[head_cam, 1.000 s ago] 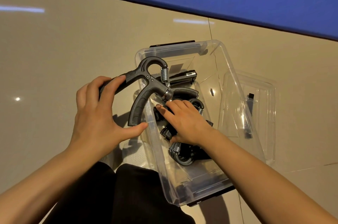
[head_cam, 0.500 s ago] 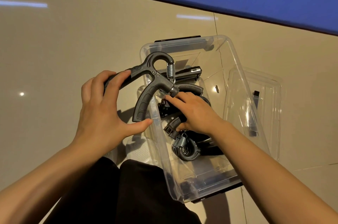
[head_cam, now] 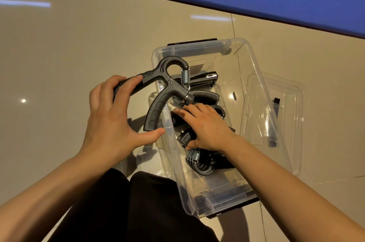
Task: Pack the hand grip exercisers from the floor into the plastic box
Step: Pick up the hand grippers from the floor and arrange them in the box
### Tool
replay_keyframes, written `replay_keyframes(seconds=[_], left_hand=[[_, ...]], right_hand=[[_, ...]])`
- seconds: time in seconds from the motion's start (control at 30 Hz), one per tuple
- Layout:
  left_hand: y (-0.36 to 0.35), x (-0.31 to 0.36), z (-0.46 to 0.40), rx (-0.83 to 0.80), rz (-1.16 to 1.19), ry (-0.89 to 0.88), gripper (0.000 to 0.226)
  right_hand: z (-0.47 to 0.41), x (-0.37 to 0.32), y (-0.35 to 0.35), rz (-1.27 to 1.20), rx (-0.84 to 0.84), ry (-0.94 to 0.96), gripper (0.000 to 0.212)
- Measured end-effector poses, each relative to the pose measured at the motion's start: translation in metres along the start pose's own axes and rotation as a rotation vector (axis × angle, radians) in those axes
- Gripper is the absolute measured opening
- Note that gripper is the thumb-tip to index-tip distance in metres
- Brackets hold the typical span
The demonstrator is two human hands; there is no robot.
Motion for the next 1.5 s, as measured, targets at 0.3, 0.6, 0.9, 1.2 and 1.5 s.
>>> replay_keyframes(seconds=[0.3, 0.6, 0.9, 1.2, 1.5], left_hand=[[0.001, 0.000, -0.001, -0.014, 0.019, 0.006, 0.100], [-0.009, 0.008, 0.003, -0.041, 0.022, 0.110, 0.102], [0.004, 0.004, 0.002, -0.046, 0.407, 0.377, 0.100], [0.003, 0.048, -0.007, 0.113, 0.236, 0.135, 0.093], [-0.038, 0.067, 0.000, -0.203, 0.121, -0.052, 0.100]], right_hand=[[0.032, 0.005, 0.040, -0.218, 0.351, -0.136, 0.065], [0.036, -0.029, 0.107, -0.601, 0.786, -0.304, 0.021], [0.030, -0.041, 0.122, -0.950, 0.929, -0.580, 0.013], [0.018, -0.043, 0.122, -1.396, 0.794, -0.930, 0.026], [0.044, 0.010, 0.129, -1.083, 1.062, -0.935, 0.040]])
Point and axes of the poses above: each hand's wrist, its own z-axis away from the middle knuckle, its own y-axis out of the back of the hand, x = y × z, the point moved 5 cm from there along -z, towards the middle knuckle, and after that the axes turned 12 degrees about x, right-handed, at the moved point
